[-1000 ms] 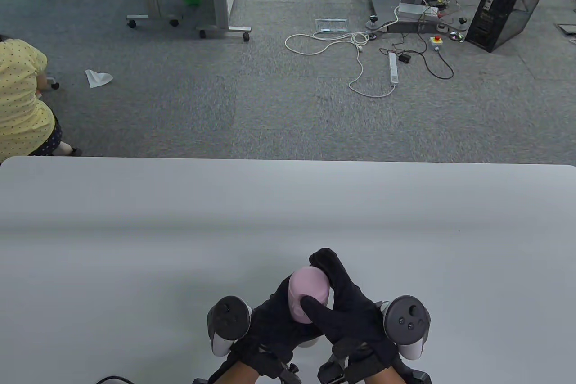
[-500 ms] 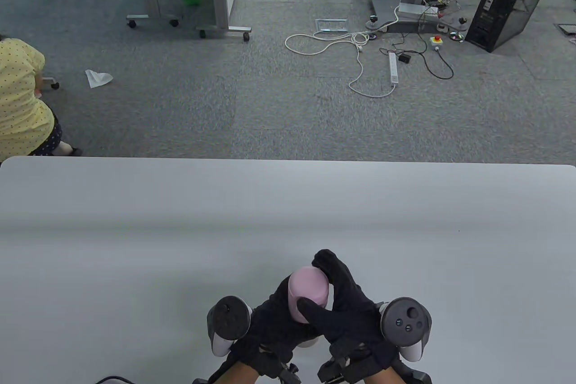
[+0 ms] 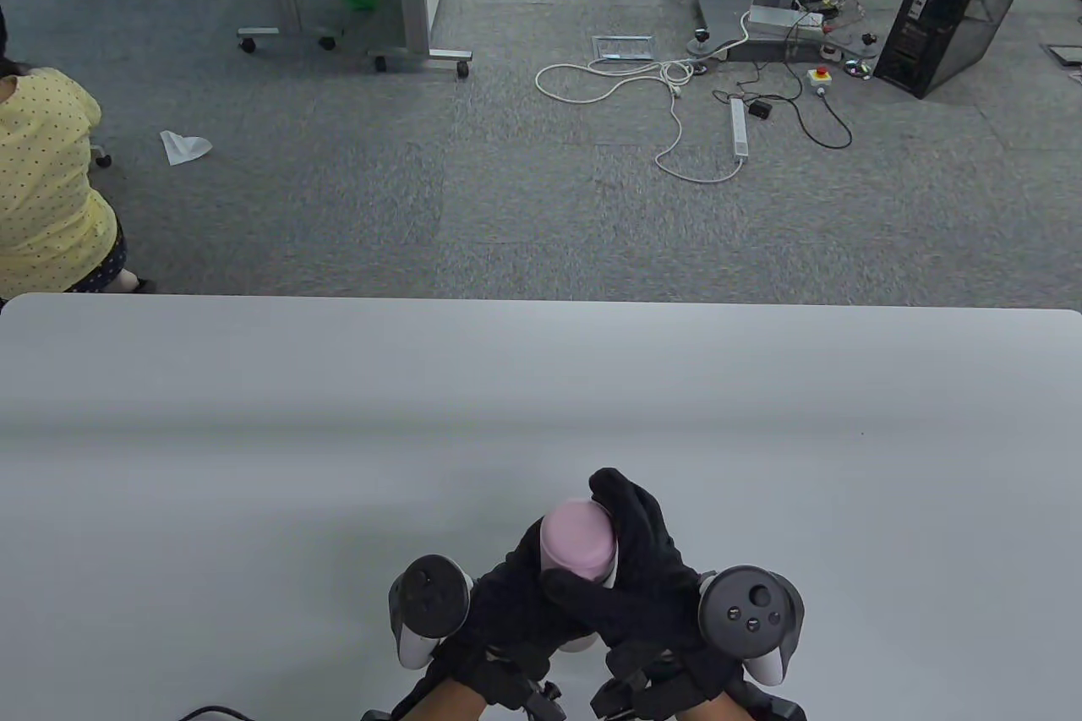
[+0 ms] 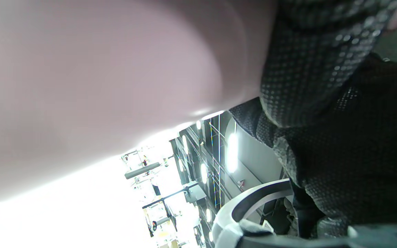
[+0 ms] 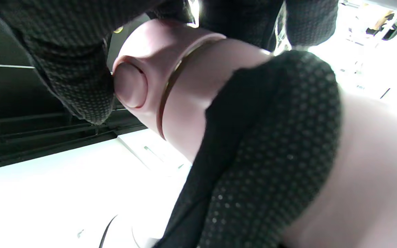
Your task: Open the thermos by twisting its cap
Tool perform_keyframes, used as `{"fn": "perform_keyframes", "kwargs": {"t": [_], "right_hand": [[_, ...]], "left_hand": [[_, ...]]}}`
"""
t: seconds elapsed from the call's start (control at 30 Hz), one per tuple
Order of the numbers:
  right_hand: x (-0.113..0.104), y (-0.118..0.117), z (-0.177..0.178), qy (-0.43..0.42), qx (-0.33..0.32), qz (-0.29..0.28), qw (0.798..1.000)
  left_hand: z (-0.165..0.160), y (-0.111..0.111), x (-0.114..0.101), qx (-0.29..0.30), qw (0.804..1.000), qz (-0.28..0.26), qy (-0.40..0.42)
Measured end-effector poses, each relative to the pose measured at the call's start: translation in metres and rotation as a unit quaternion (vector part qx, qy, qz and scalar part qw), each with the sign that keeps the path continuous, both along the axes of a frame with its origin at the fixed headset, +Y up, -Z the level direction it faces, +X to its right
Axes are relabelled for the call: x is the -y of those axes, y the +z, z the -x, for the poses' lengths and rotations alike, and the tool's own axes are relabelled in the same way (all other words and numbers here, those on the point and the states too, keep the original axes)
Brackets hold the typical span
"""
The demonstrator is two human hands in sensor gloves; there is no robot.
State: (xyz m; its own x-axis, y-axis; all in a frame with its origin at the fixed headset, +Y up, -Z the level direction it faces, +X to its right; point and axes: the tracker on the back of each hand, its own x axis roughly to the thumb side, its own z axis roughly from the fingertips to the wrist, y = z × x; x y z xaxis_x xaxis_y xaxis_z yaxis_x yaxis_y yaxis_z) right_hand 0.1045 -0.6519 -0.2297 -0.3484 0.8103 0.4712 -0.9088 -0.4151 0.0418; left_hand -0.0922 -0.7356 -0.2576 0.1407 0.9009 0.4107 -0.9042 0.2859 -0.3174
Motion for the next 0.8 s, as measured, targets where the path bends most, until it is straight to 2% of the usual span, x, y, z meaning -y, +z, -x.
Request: {"fn": "perform_keyframes", "kwargs": {"t": [0.53,0.67,0.8], "right_hand": [[0.0025,-0.0051,-0.0008,-0.043,-0.047,0.017,0.998],[0.0021,-0.0035,0.0027,-0.007,-0.045,0.006,0.999],[0.0027,-0.0017,0.0059,0.03,-0.016,-0.004,0.999]], "left_hand": [[0.0044,-0.0014,0.0026,-0.008,1.0,0.009,-0.001],[0.0043,-0.0011,0.0018,-0.008,1.0,0.01,-0.004],[0.0046,-0.0013,0.0022,-0.009,1.0,0.01,-0.003]]}}
